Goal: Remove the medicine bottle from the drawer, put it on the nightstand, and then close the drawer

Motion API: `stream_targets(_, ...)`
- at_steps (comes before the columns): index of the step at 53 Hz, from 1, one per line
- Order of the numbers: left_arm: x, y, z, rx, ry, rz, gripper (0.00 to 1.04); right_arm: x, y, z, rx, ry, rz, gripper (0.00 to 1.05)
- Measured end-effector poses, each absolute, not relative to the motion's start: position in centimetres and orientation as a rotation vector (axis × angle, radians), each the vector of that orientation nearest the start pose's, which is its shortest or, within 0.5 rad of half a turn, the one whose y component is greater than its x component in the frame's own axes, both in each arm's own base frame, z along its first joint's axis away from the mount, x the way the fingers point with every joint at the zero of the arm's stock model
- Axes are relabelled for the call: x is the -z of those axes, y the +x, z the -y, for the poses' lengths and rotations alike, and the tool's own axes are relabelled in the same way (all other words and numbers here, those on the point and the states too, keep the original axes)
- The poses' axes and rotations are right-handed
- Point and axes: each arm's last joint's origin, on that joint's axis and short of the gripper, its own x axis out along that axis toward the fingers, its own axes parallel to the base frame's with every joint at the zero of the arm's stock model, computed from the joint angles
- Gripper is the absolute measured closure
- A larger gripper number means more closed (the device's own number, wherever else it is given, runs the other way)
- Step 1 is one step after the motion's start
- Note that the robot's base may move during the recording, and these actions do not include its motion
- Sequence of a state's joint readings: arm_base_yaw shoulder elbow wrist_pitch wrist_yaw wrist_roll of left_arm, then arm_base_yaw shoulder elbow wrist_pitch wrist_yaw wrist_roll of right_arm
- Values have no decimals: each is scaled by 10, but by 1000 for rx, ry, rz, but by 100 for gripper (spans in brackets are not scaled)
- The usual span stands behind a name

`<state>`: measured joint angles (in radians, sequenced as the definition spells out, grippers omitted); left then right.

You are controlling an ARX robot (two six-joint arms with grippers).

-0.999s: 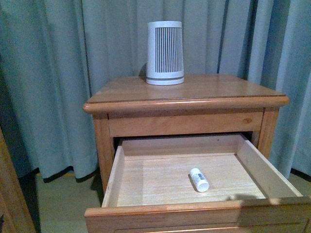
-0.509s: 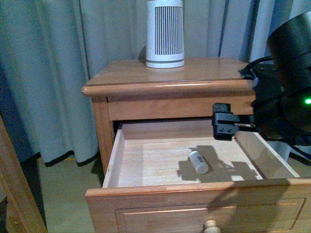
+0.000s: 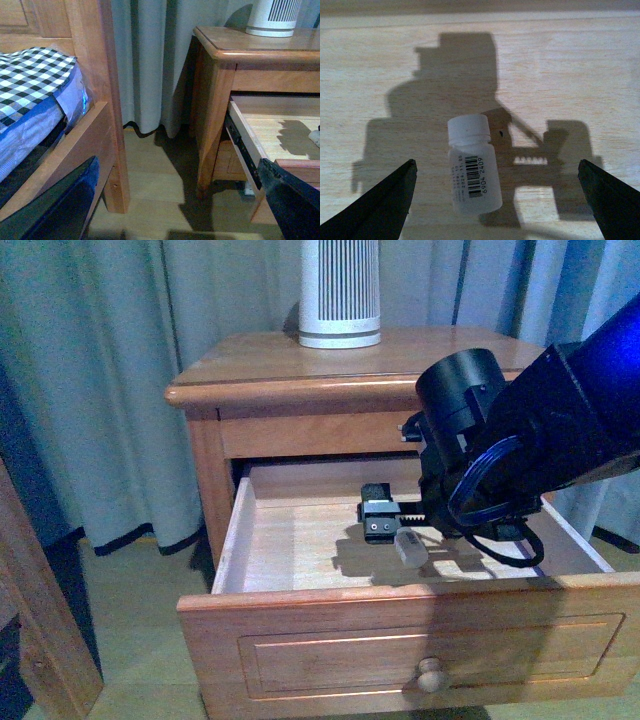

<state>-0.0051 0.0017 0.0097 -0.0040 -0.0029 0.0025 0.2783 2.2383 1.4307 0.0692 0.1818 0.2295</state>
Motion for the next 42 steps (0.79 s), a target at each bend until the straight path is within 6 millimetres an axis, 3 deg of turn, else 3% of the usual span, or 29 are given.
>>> stream_targets(13,-166,97,0,2,2,4,7,-84,463,-138,-16,29,-761,7)
stream_targets(32,-166,97,0,2,2,4,7,-78,467,-143,-8,17,-759,56)
stream_targets(36,-166,97,0,2,2,4,7,-78,468,-140,0,18,-759,71)
stream_targets(42,-166,97,0,2,2,4,7,-79,468,-139,2,21,-758,74)
